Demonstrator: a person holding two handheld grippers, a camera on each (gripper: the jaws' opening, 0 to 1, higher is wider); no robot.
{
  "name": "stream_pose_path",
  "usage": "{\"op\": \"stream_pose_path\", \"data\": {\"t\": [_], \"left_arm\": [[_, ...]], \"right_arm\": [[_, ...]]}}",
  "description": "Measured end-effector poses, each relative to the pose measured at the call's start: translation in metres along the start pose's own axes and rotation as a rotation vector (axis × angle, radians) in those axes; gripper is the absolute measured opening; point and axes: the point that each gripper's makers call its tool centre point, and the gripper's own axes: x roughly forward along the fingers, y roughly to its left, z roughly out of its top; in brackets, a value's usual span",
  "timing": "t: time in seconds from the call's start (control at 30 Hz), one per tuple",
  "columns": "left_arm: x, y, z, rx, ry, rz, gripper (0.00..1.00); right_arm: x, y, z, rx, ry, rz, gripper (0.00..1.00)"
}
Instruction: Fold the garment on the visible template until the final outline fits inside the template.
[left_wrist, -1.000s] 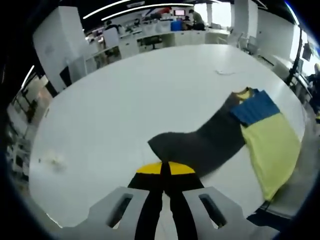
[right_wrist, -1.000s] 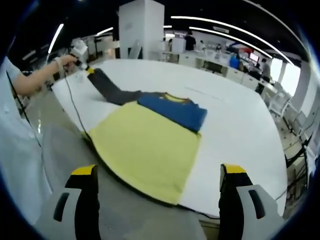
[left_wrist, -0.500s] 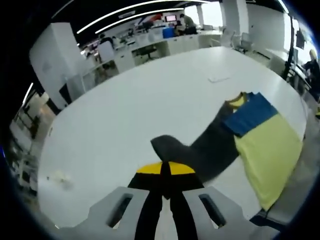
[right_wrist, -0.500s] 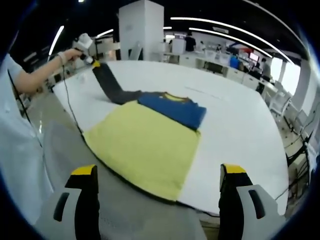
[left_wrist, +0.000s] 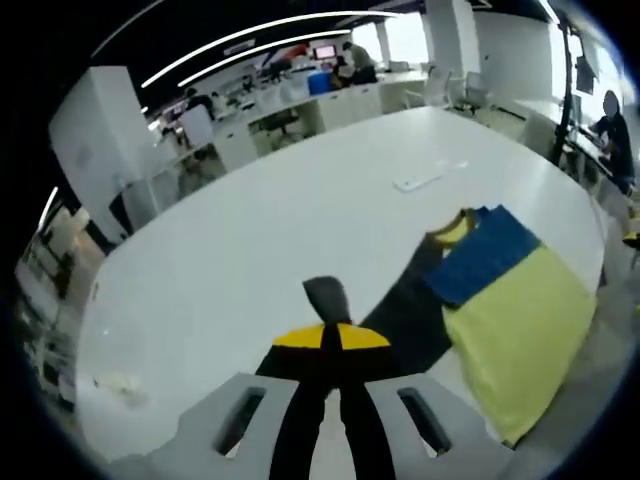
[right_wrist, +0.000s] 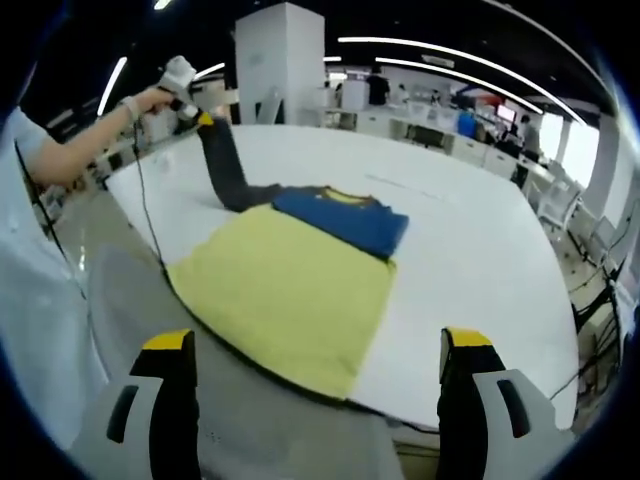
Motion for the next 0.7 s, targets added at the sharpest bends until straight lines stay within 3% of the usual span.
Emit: {"op": "stream_pose_path", "data": {"t": [0.57,0.7], "left_arm": [[-0.002,-0.029,0.034,0.05,-0.023,-0.025,0.0],[-0.004,-0.047,0.044,0.066,-0.031,-0.037,0.0]], "right_arm": [[-0.004,-0.005,-0.003,-0.001,-0.02,0.018,1.0],[-0.007,-0.008,-0.003,0.004,-0.031,0.012,1.0]]}}
